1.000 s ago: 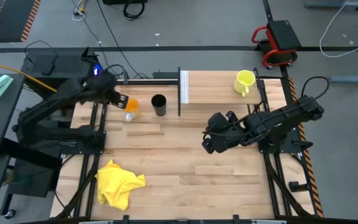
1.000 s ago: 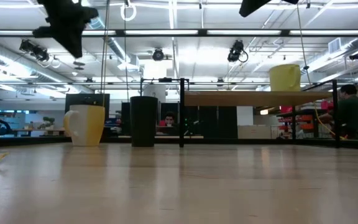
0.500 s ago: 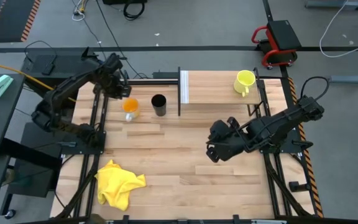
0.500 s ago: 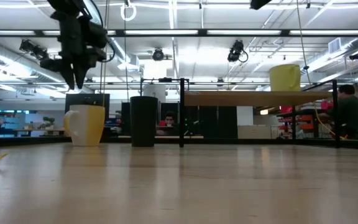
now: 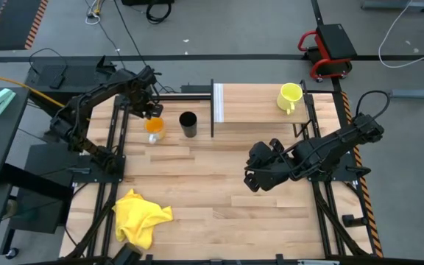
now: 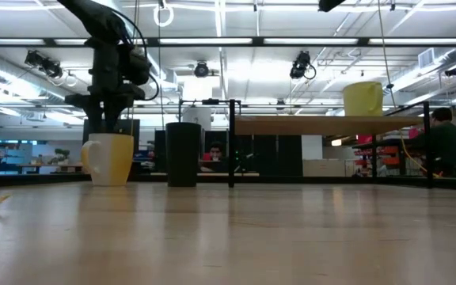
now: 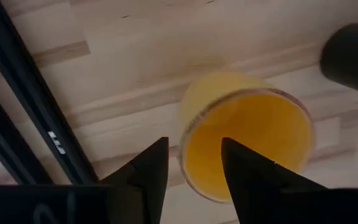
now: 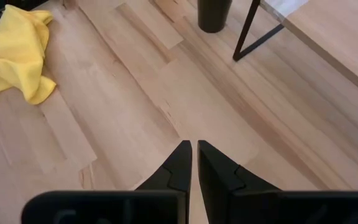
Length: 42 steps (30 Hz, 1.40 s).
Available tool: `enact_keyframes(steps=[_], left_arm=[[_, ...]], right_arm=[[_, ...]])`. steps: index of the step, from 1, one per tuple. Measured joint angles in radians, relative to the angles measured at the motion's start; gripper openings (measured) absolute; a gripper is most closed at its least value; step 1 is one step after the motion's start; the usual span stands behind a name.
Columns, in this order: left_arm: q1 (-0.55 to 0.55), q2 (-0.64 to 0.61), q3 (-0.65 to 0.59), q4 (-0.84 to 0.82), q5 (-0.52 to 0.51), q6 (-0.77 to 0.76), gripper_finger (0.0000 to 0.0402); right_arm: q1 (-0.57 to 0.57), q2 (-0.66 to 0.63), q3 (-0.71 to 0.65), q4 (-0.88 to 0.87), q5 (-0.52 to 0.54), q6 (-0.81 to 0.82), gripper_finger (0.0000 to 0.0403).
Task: Stack small to large cups/mugs on shelf
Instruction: Put the orange mug on the shelf
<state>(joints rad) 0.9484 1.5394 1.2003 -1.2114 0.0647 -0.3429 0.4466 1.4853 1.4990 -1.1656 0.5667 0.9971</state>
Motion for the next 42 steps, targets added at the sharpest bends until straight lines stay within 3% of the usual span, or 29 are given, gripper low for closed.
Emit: enact_keyframes(steps=[23,36,42], left_arm=[[-0.003,0.046,-0.077,0.075,-0.008,0.048,0.011],[-0.088,0.046,-0.081,0.09,-0.008,0.036,0.0025],[-0.156,0.045,-0.081,0.089,0.023,0.009,0.0032]], right_arm=[[0.001,0.0,0.0,0.0,0.009,0.006,0.0035],[0.001,0.0,0.0,0.001,0.009,0.006,0.0035],[0.002,0.0,0.0,-0.008,0.009,0.026,0.003]])
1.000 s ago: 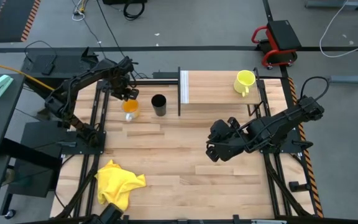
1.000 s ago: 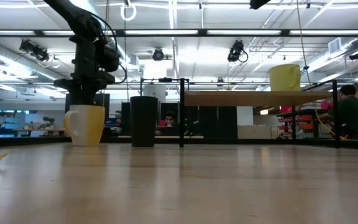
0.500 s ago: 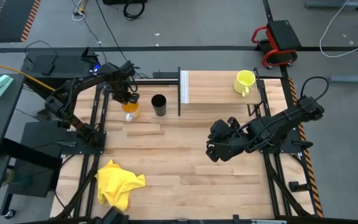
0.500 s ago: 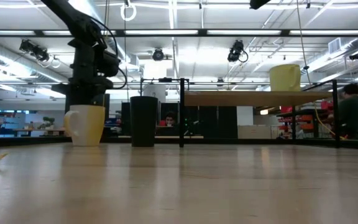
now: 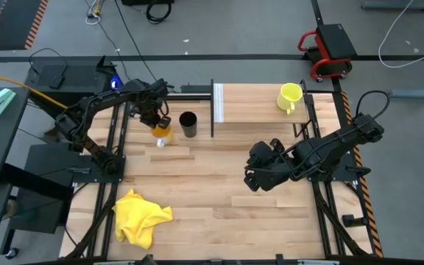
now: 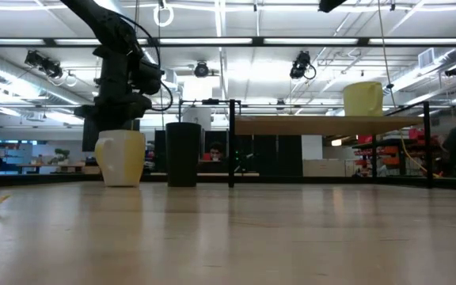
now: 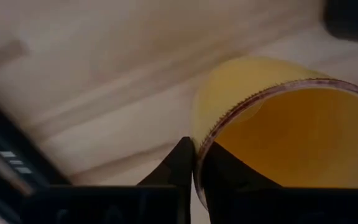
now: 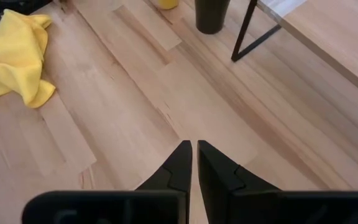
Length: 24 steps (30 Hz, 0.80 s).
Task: Stack small to large cups/mugs on shelf
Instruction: Put the orange mug on the shelf
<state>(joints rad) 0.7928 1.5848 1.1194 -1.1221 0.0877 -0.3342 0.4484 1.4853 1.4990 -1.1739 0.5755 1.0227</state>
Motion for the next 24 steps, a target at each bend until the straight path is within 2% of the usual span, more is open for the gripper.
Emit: enact_keyframes(steps=[3,8,13,18,21,24], left_arm=[[-0.049,0.0,0.0,0.0,0.021,-0.025,0.0037],[-0.15,0.0,0.0,0.0,0.022,-0.074,0.0018],[-0.274,0.0,0.0,0.023,0.023,-0.138,0.0019],[-0.393,-0.001,0.0,0.06,0.02,-0.223,0.0023],[-0.458,-0.001,0.0,0.123,0.024,-0.28,0.0019],[-0.51,0.0,0.0,0.197,0.026,-0.336,0.0019]], right_arm=[[0.009,0.0,0.0,-0.056,0.0,0.041,0.0023],[0.047,0.0,0.0,-0.163,0.0,0.144,0.0007],[0.11,0.0,0.0,-0.202,0.0,0.276,0.0006],[0.231,0.0,-0.026,-0.282,-0.008,0.496,0.0016],[0.322,0.0,-0.086,-0.319,-0.009,0.693,0.0014],[0.413,0.0,-0.176,-0.274,-0.01,0.873,0.0009]])
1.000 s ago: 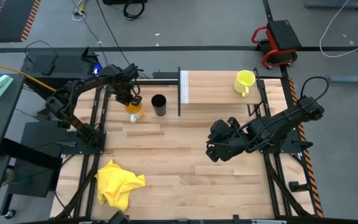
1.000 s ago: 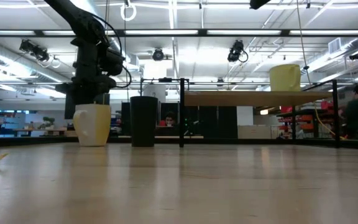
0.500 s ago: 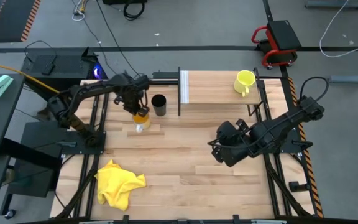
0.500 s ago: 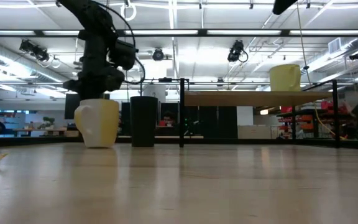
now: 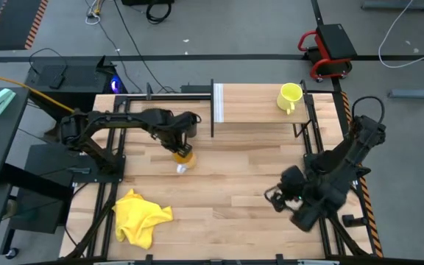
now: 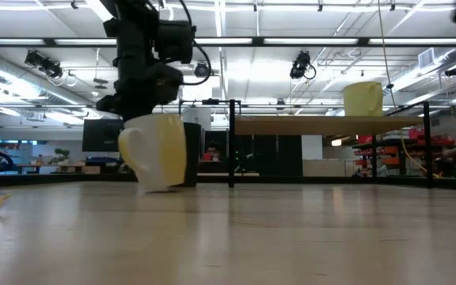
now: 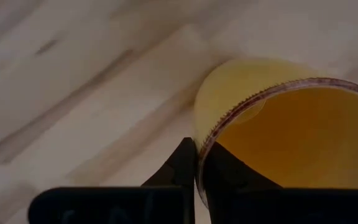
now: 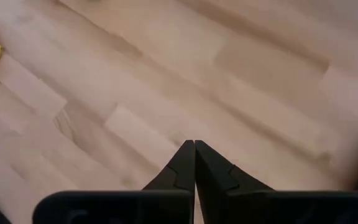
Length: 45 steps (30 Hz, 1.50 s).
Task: Stack small to large cups/mugs on shelf
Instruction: Put the orange mug on the shelf
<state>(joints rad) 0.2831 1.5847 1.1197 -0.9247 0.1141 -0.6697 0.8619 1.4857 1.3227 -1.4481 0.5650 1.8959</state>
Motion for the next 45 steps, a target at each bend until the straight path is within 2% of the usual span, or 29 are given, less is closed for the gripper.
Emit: enact_keyframes(steps=[4,9,11,17,32,39,45], left_arm=[[-0.046,0.0,0.0,0.073,-0.002,-0.069,0.0019],[-0.082,0.0,0.0,0.167,-0.004,-0.126,0.0019],[-0.094,0.0,0.0,0.208,-0.005,-0.138,0.0019],[-0.12,0.0,0.0,0.237,-0.004,-0.178,0.0019],[-0.156,0.077,0.029,0.142,-0.004,-0.202,0.0019],[-0.166,0.086,0.136,0.144,-0.02,-0.174,0.0027],[-0.169,0.109,0.159,0.127,-0.01,-0.149,0.0033]], right_arm=[[0.1,0.0,-0.147,0.16,0.019,0.178,0.0007],[0.173,0.0,-0.373,0.473,0.186,0.231,0.0014],[0.168,0.0,-0.457,0.584,0.234,0.225,0.0014],[0.095,0.0,-0.628,0.793,0.25,0.164,0.001],[-0.121,0.0,-0.65,1.006,0.25,-0.269,0.0009],[-0.178,0.0,-0.65,1.079,0.251,-0.39,0.0015],[-0.202,0.0,-0.65,1.11,0.25,-0.437,0.0013]])
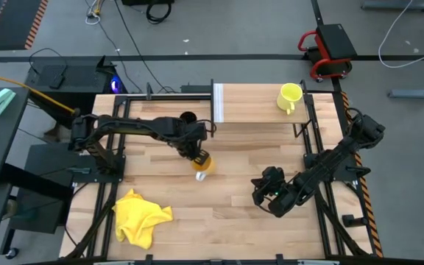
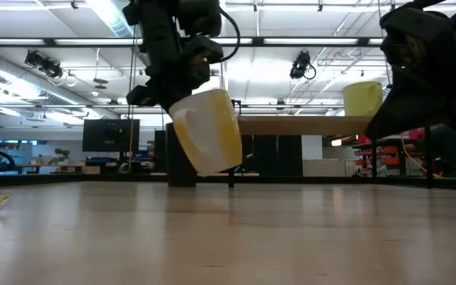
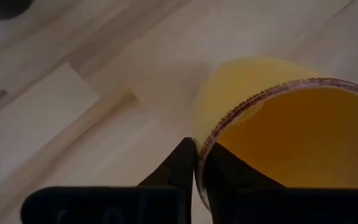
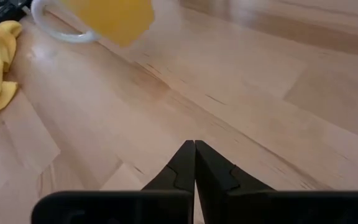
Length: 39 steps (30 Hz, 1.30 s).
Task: Stack small to large cups/mugs on shelf
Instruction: Put the orange mug on the shelf
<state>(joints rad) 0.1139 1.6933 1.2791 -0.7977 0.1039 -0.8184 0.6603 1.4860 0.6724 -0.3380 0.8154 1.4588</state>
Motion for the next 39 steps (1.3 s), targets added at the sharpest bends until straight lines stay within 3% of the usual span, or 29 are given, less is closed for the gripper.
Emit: enact_keyframes(steps=[8,17,31,39], left_arm=[[-0.029,0.093,0.021,-0.025,0.032,0.014,0.0027],[-0.036,0.13,0.124,-0.069,-0.009,0.068,0.0032],[-0.035,0.133,0.146,-0.068,-0.004,0.071,0.0094],[-0.035,0.133,0.146,-0.067,-0.004,0.072,0.0106]], right_arm=[[-0.004,0.0,0.001,0.021,-0.001,-0.026,0.0013],[-0.004,0.0,0.001,0.025,-0.004,-0.044,0.0013],[-0.004,0.0,0.001,0.025,-0.004,-0.048,0.0016],[-0.004,0.0,0.001,0.025,-0.004,-0.048,0.0016]])
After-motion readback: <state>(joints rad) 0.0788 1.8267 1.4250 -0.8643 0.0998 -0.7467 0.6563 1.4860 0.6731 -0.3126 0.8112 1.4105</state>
